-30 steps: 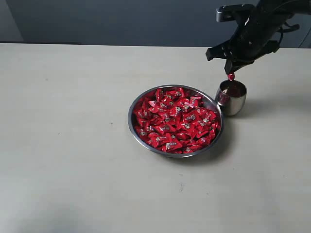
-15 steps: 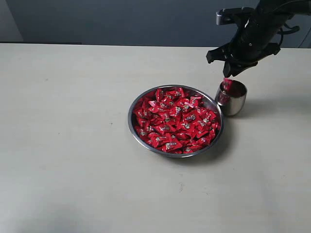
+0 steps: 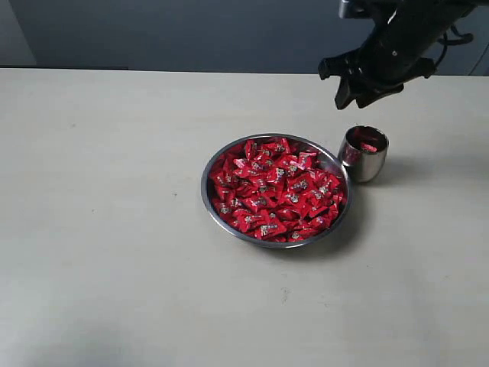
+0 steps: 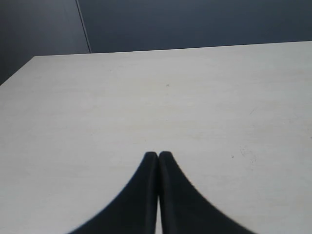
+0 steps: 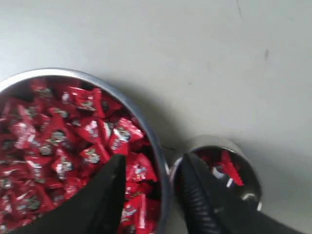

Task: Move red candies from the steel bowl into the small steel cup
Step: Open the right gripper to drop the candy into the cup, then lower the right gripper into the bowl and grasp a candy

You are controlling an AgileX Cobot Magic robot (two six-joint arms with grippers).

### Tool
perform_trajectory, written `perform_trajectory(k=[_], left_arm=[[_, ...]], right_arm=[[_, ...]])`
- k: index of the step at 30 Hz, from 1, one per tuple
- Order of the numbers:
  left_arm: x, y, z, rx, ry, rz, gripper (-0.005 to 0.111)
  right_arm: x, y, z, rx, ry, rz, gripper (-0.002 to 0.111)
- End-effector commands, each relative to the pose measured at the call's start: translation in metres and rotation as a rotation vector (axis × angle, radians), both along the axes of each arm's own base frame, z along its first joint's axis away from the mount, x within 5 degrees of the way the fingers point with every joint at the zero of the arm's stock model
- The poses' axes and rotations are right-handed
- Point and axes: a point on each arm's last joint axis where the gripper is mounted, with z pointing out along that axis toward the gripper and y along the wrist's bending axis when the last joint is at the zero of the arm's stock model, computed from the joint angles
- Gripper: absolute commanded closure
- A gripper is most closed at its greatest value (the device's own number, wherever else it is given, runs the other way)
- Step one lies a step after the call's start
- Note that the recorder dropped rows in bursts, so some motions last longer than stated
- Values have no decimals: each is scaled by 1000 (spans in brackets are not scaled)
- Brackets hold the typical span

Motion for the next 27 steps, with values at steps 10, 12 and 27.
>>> perform_trajectory(k=[10, 12, 27], left_arm=[[0, 0, 0, 3, -10, -6, 106], [0, 0, 0, 3, -10, -6, 106], [0, 0, 0, 3, -10, -6, 106]], right_arm=[[-28, 62, 0, 46, -19, 232, 71], [-30, 69, -9, 24, -6, 257, 71], [-23, 87, -70, -55, 46, 293, 70]])
